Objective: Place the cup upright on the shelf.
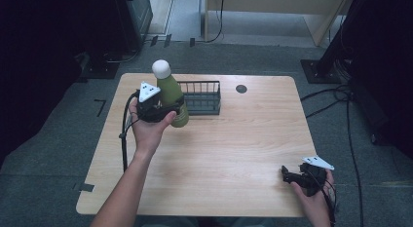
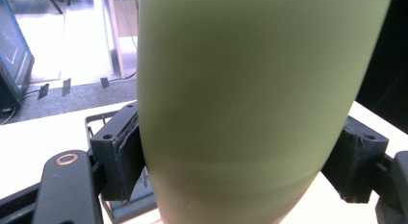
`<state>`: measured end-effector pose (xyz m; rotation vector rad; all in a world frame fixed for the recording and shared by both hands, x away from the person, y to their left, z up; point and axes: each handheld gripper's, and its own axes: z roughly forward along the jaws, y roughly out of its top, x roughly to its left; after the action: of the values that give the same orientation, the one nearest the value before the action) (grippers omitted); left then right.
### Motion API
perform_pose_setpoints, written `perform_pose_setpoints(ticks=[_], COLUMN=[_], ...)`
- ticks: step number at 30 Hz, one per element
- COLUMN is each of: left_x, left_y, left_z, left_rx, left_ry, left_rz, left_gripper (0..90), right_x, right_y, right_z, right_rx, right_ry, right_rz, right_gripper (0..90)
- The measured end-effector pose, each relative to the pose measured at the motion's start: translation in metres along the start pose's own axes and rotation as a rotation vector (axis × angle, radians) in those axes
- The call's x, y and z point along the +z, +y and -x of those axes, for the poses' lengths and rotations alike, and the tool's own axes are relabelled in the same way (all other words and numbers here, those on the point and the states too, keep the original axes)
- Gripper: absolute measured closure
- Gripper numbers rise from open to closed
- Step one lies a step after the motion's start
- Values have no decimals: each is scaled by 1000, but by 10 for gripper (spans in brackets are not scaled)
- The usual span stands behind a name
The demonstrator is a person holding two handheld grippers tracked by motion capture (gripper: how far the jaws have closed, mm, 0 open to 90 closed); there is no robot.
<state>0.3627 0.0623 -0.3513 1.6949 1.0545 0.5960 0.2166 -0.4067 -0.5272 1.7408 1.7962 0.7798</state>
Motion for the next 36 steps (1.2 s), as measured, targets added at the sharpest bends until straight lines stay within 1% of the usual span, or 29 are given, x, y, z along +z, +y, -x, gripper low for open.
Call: perform_pose_setpoints(ticks=[2,3,4,5,7,12,14,17,21,30,36], left_x=[1,3,3,5,8,13,15,17,21,32,47], left_y=[5,9,9,13,15,17,20,26,32,42,49], left_z=[0,1,1,1,0,-2,-3,-8,-13,-21,-31], left_rx=[11,24,24,35,40,29,23,5,-1,1,9], left_ry=[1,4,4,6,-3,-14,-11,-9,0,20,46], left_rz=[1,5,5,8,8,4,8,17,27,45,56], left_gripper=[217,217,217,217,217,217,217,218,218,218,218], right_x=[0,0,0,0,0,0,0,0,0,0,0], right_y=[0,0,0,0,0,0,0,0,0,0,0], right_z=[0,0,0,0,0,0,0,0,0,0,0], right_rx=[0,0,0,0,0,1,1,1,1,1,1], right_ry=[0,0,0,1,1,2,2,2,1,1,2], right_rz=[0,0,0,-1,0,-1,-1,-1,0,0,0], right_gripper=[0,0,0,0,0,0,0,0,0,0,0])
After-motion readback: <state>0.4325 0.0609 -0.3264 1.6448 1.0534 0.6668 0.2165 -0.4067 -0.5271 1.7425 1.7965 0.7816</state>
